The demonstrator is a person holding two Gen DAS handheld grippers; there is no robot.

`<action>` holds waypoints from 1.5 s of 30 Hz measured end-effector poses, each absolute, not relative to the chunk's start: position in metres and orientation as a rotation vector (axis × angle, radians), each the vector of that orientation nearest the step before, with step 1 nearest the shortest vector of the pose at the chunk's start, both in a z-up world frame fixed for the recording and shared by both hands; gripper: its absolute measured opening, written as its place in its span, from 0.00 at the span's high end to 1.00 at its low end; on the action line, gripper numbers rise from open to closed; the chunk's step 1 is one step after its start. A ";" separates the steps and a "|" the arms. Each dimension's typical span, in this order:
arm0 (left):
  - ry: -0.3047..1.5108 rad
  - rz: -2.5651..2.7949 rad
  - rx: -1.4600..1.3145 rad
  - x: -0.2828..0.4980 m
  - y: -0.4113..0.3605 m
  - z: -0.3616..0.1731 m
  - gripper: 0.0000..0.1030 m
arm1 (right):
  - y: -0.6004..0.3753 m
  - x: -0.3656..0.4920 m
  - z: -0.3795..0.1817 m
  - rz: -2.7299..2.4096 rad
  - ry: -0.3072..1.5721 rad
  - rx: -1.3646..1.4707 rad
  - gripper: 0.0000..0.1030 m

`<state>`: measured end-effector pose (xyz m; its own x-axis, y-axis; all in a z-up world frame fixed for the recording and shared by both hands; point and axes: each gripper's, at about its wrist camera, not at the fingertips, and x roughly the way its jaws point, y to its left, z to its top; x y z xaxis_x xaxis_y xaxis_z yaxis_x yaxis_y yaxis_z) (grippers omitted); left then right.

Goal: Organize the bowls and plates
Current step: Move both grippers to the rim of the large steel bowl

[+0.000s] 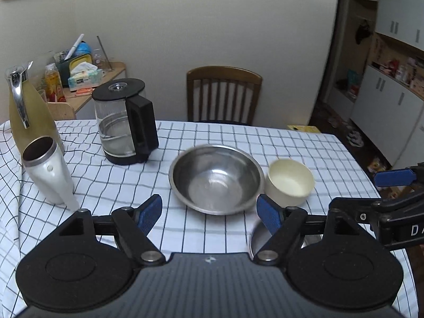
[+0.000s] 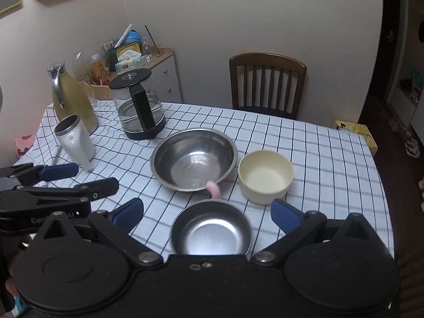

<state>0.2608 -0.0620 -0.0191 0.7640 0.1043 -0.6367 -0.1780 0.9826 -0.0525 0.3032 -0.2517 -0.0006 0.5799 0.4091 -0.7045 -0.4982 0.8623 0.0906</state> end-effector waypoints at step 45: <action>1.044 0.476 -0.274 0.446 -0.017 -0.155 0.56 | -0.140 0.552 -0.143 0.661 1.010 -0.388 0.39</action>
<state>0.4455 -0.0173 -0.1549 0.4145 0.2456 -0.8763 -0.4997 0.8662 0.0064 0.5521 -0.1402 -0.1427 0.3641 0.3262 -0.8723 -0.6686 0.7436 -0.0010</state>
